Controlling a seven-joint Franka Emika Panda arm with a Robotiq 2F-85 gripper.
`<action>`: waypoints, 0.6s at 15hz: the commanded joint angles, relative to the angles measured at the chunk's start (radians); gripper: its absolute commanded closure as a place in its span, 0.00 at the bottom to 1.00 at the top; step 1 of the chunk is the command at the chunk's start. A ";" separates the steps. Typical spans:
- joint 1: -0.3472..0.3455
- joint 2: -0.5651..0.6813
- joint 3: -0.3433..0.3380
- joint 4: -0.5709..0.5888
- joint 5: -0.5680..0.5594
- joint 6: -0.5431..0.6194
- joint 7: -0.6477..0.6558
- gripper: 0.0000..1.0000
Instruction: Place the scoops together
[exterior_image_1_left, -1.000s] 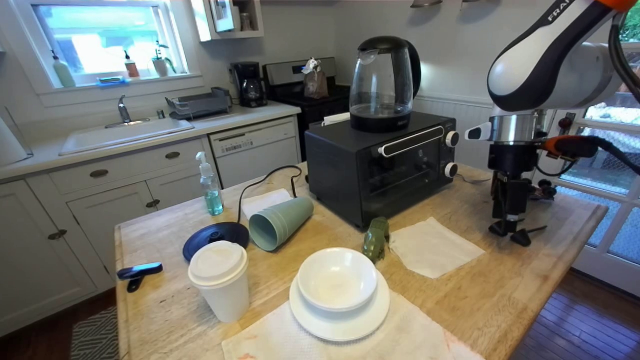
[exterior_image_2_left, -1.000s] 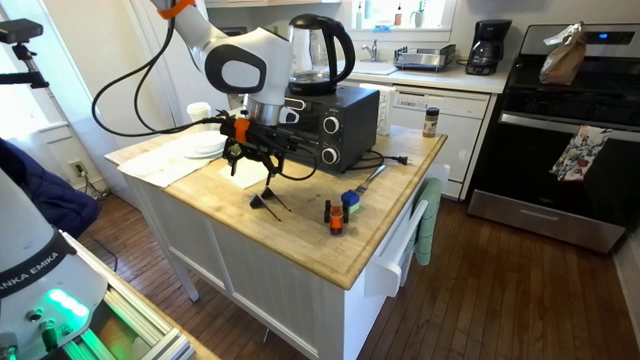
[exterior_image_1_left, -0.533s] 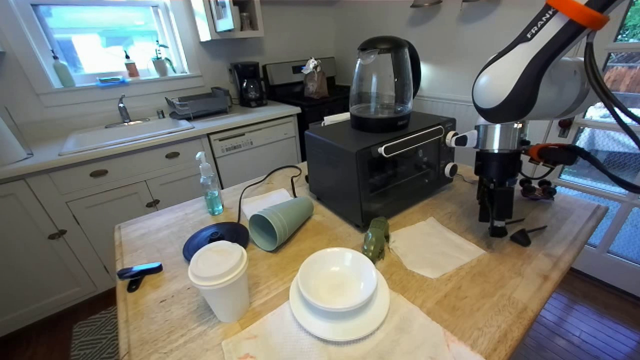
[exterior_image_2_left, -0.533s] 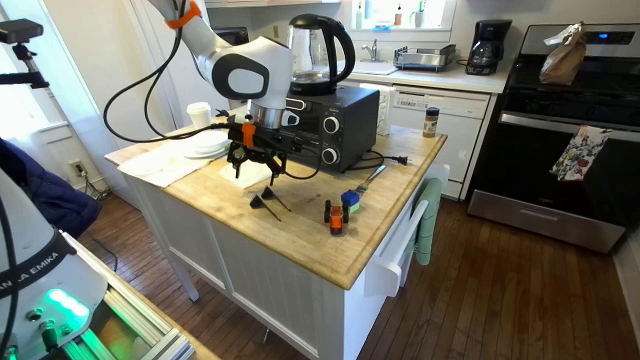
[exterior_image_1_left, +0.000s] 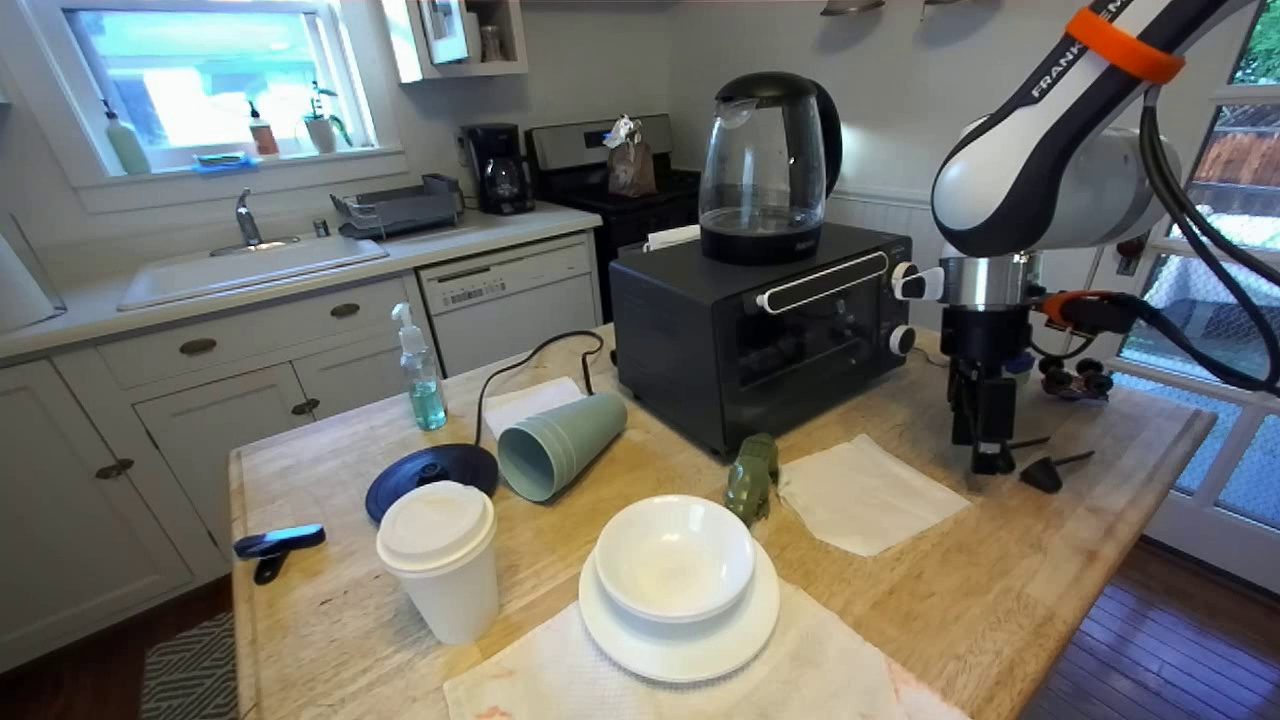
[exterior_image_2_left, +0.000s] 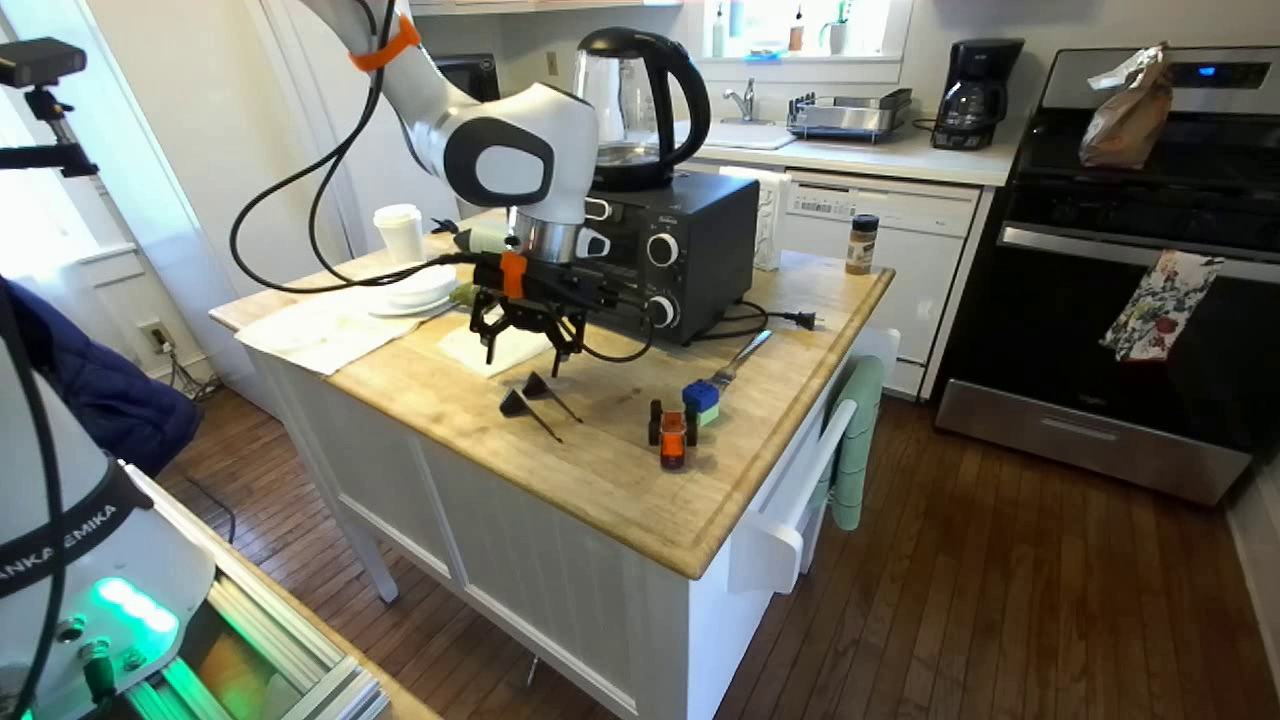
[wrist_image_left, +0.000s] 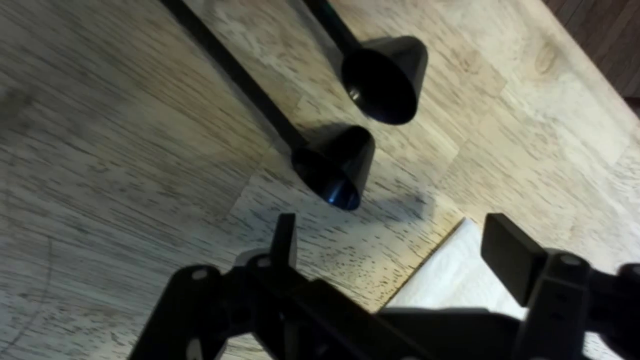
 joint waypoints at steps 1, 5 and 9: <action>-0.019 0.026 0.011 0.034 -0.043 -0.011 0.033 0.33; -0.019 0.025 0.014 0.037 -0.058 -0.009 0.043 0.52; -0.017 0.026 0.014 0.042 -0.070 -0.007 0.056 0.75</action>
